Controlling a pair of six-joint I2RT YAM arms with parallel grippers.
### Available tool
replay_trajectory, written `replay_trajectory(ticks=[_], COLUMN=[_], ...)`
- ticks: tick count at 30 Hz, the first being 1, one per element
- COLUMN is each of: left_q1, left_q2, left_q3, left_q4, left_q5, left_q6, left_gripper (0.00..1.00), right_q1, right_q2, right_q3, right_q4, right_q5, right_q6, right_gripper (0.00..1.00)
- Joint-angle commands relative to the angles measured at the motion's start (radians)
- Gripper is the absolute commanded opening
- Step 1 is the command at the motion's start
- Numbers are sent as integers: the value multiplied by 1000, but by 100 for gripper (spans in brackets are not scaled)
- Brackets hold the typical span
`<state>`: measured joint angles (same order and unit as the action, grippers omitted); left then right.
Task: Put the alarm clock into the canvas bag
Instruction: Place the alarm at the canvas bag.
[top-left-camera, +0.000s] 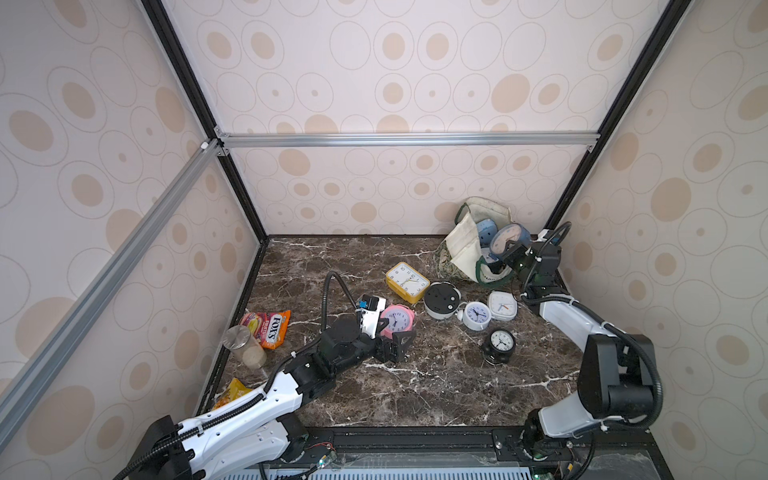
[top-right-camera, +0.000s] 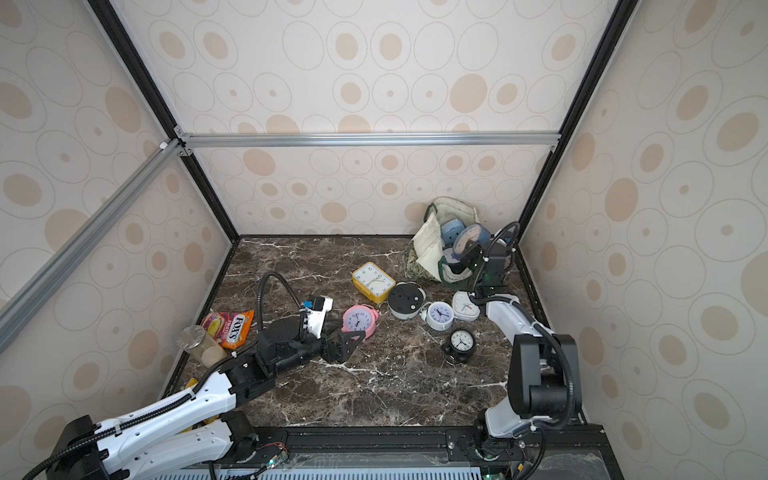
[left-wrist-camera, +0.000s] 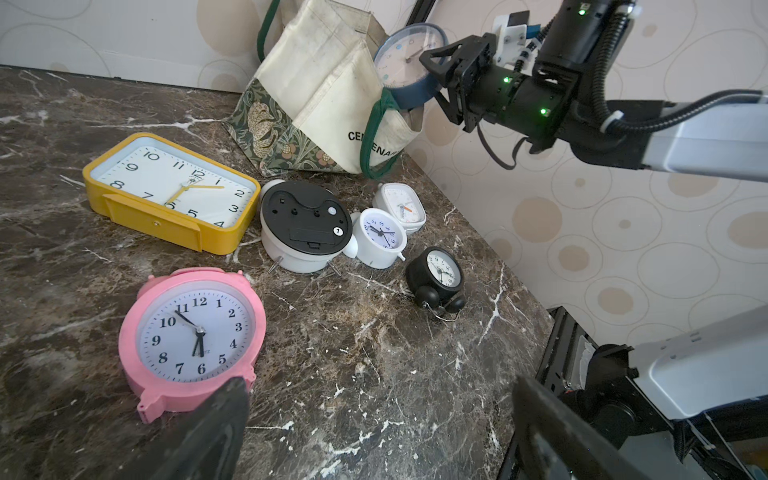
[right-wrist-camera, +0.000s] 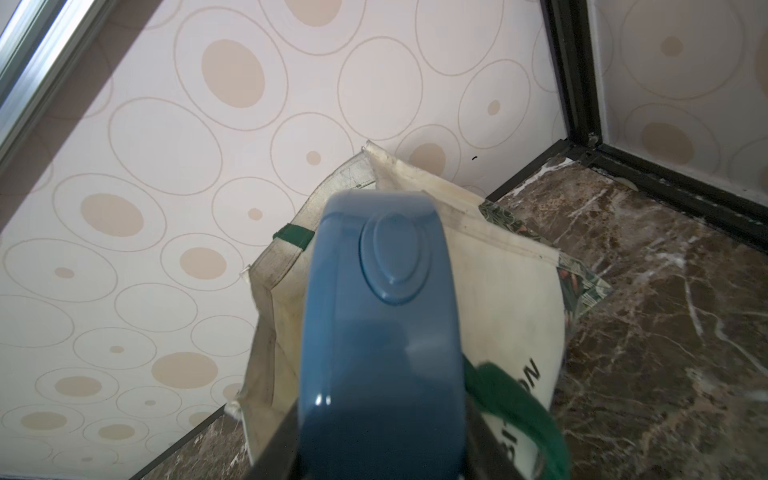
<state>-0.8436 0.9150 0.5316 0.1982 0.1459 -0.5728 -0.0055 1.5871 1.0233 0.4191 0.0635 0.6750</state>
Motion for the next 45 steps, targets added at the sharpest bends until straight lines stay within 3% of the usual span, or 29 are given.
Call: replay_trajectory(ticks=[1, 10, 13, 18, 21, 27, 33, 39, 45], left_q1=[-5, -5, -5, -3, -1, 4, 7, 8, 9], left_q2=[-44, -45, -14, 24, 28, 94, 305, 446, 537], left_q3=[-11, -22, -1, 44, 59, 105, 235, 306, 372], left_q4=[35, 30, 12, -44, -69, -193, -365, -483, -534], left_q5=[-37, -91, -107, -138, -169, -223, -135, -201, -253], left_q6=[-41, -45, -42, -40, -47, -19, 64, 44, 145], left_gripper=[98, 98, 98, 99, 98, 98, 98, 98, 98], right_q1=[-4, 19, 29, 29, 27, 27, 48, 80, 102], right_q2=[67, 235, 260, 225, 180, 68, -81, -262, -416], right_q3=[89, 215, 251, 266, 264, 174, 55, -69, -185], right_q4=[121, 87, 39, -69, -154, -176, -179, -236, -279], right_q5=[-5, -95, -126, -130, -83, -91, -139, -157, -240], right_q6=[-9, 33, 24, -10, -33, -74, -133, -162, -122], right_gripper=[14, 16, 21, 70, 84, 86, 88, 90, 89])
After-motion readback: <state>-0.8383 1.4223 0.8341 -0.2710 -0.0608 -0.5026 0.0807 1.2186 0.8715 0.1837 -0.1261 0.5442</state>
